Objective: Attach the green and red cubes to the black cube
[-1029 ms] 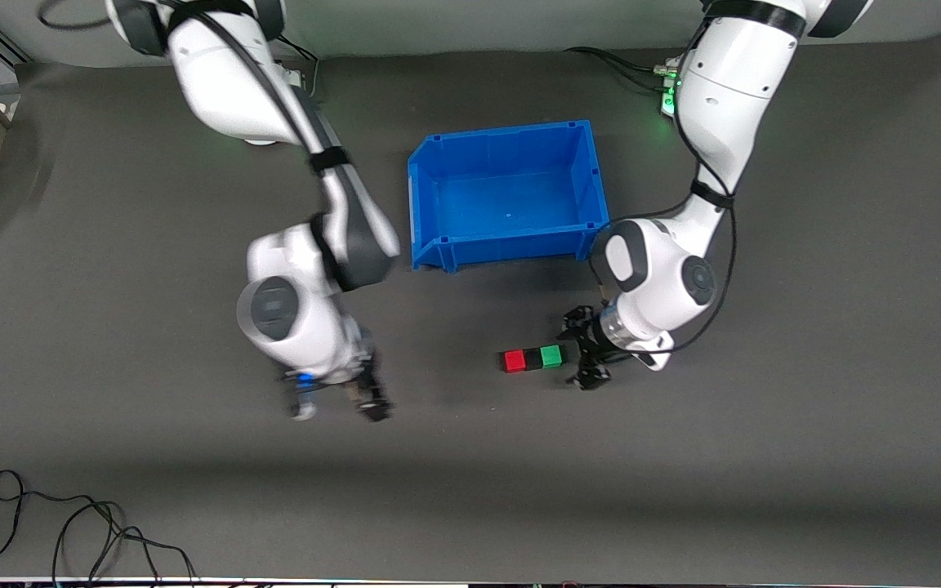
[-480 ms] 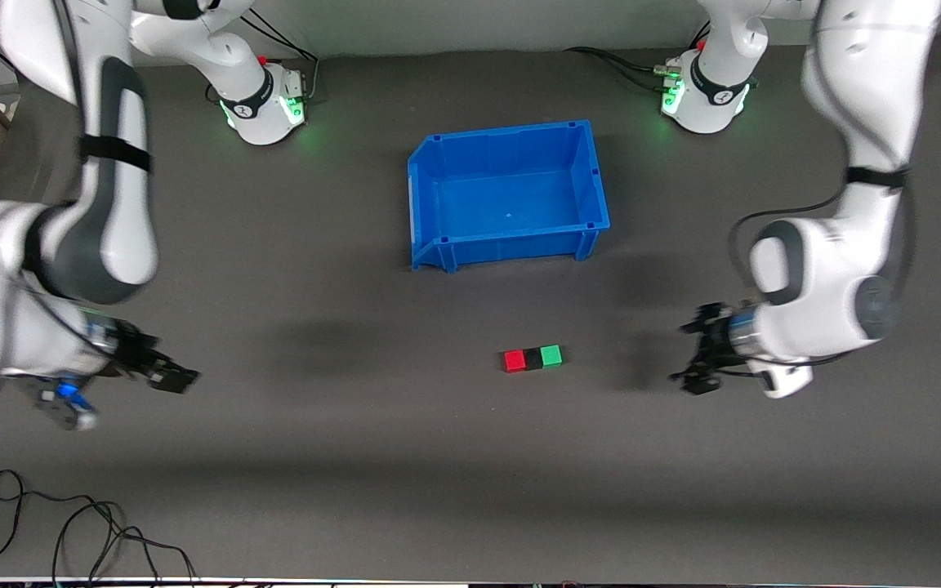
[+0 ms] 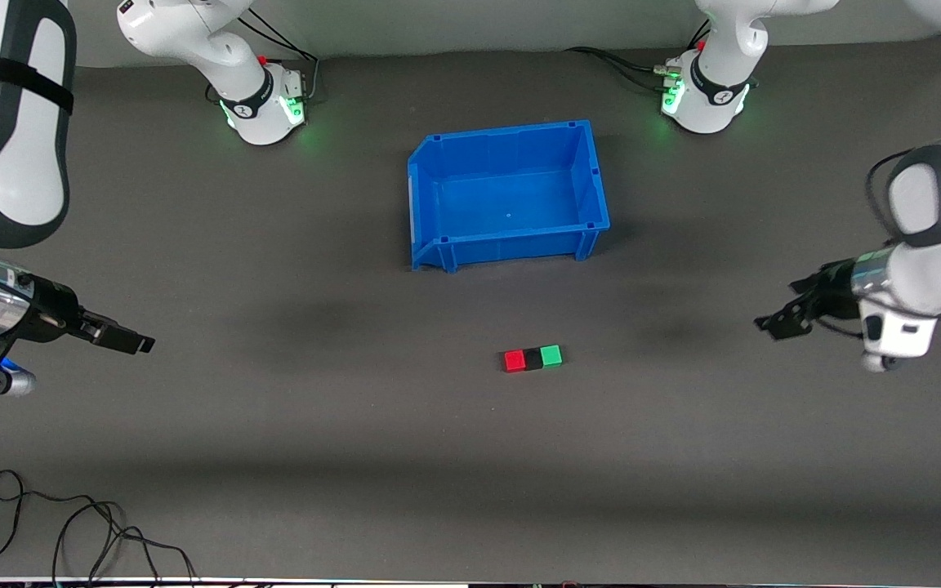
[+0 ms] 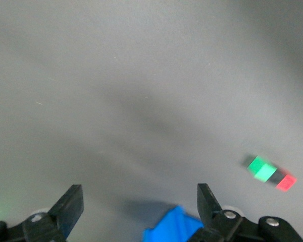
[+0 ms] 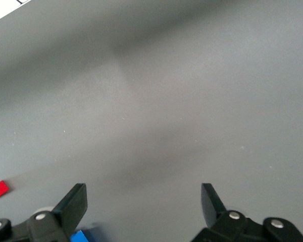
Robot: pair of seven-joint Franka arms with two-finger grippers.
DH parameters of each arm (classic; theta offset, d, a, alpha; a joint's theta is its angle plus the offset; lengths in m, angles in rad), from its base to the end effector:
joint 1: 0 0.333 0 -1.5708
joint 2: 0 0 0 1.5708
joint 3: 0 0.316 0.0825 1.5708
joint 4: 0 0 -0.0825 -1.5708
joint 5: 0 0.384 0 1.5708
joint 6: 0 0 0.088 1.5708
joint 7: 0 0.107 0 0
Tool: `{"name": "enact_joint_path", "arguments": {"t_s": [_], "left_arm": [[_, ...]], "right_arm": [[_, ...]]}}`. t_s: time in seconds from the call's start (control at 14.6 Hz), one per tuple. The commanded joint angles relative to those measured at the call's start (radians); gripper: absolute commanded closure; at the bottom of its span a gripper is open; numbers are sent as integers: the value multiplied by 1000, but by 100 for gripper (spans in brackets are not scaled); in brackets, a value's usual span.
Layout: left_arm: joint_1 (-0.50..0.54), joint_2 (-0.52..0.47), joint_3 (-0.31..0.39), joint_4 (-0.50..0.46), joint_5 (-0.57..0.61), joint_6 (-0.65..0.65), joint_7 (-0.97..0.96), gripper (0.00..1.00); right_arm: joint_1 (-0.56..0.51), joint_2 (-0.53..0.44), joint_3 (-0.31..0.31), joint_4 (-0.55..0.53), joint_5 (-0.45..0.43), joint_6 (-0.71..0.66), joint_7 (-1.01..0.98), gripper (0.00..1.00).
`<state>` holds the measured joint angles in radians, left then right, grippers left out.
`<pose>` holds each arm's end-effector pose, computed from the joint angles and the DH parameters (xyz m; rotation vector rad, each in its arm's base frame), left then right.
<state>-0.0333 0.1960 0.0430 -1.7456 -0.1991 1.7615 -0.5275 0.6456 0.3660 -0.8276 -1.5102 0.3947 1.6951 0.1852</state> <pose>0.5984 -0.0131 0.4452 2.8620 0.8738 -0.3310 0.6393 -0.0097 0.5036 -2.9568 0.6049 0.0922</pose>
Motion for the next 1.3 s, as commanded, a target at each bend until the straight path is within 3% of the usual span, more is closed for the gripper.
{"name": "enact_joint_path", "arguments": {"t_s": [0.0, 0.21, 0.34, 0.55, 0.62, 0.89, 1.1, 1.23], "left_arm": [[-11, -26, -17, 83, 111, -97, 142, 0], [-28, -90, -32, 87, 174, -105, 370, 0], [-28, -116, -32, 89, 178, -100, 475, 0], [-30, -150, -34, 90, 193, -79, 584, 0], [-31, -155, -35, 93, 191, -79, 569, 0], [-33, -150, -32, 136, 190, -79, 480, 0], [-31, -150, -31, 162, 187, -102, 477, 0], [-31, -150, -31, 172, 184, -103, 477, 0]], "right_arm": [[22, -36, -21, 2, -19, -32, -30, 0], [-45, -36, 28, 45, -36, -103, -32, 0], [-207, -67, 207, 97, -115, -155, -33, 0], [-484, -148, 555, 84, -224, -157, -21, 0], [-541, -177, 627, 61, -252, -155, -17, 0], [-627, -291, 702, -82, -280, -91, -18, 0], [-731, -413, 839, -281, -353, 48, 2, 0], [-745, -450, 857, -341, -353, 81, 19, 0]]}}
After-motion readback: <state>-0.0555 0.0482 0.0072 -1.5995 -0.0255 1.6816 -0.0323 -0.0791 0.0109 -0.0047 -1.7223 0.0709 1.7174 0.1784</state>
